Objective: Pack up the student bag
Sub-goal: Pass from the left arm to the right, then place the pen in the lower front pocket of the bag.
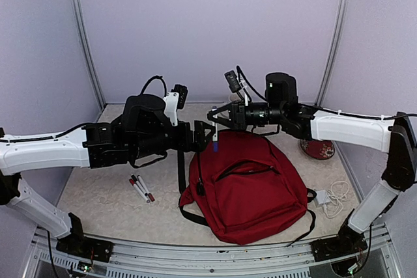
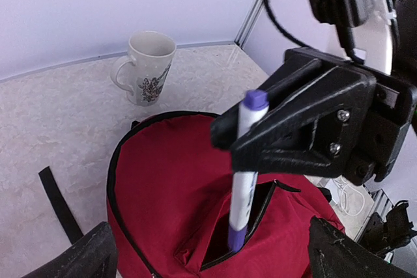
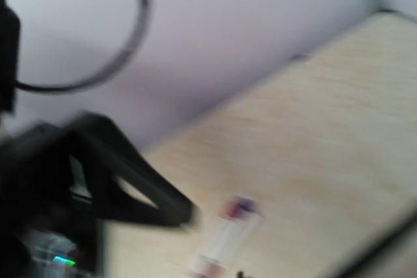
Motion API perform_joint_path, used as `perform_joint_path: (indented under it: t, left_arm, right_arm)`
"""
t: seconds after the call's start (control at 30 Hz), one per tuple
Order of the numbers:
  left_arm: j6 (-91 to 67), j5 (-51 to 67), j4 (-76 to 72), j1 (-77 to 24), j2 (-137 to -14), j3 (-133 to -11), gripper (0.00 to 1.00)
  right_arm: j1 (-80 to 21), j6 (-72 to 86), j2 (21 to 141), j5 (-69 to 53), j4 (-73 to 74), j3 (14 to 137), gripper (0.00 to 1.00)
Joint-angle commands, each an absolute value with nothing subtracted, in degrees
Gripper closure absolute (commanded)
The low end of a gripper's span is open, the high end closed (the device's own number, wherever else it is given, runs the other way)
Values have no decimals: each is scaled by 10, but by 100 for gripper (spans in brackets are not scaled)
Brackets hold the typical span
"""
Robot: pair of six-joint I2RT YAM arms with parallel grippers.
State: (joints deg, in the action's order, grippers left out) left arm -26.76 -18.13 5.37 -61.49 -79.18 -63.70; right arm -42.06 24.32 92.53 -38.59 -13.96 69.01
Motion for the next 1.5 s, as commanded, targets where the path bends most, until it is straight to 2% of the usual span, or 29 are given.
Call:
perform_joint_path:
  t: [0.0,0.2,0.57,0.83,0.93,1.0,1.1,1.17,1.37,1.43,1.47]
  left_arm:
    - [-297,-142,62,-582,-794,-611,1]
    - [-330,-126,80,-541,-832,-593,1]
    - [-341,-40,92,-489,-985,-610,1]
    - [-330,39,19,-464,-1071,-620,2]
    - [-322,29,6,-465,-1075,-620,16]
    - [-319,28,0,-463,-1074,-618,33]
    - [-312,30,-4,-461,-1070,-618,51]
    - [-307,23,-1,-459,-1067,-620,54]
    - [-295,10,8,-457,-1063,-623,55]
    - [-292,8,9,-457,-1062,-623,55]
    - [-292,7,10,-457,-1061,-622,54]
  right_arm:
    - [-411,40,876,-271,102,696,100]
    - [-408,-49,861,-288,97,620,100]
    - [-390,-156,923,-259,104,625,100]
    - [-390,-191,939,-180,136,627,100]
    - [-390,-207,935,-163,155,618,100]
    - [-391,-219,932,-171,179,617,100]
    - [-396,-241,938,-177,229,625,100]
    - [-403,-250,945,-162,275,637,100]
    - [-433,-263,948,-103,362,645,95]
    - [-441,-258,954,-81,377,654,88]
    - [-443,-255,957,-73,381,660,78]
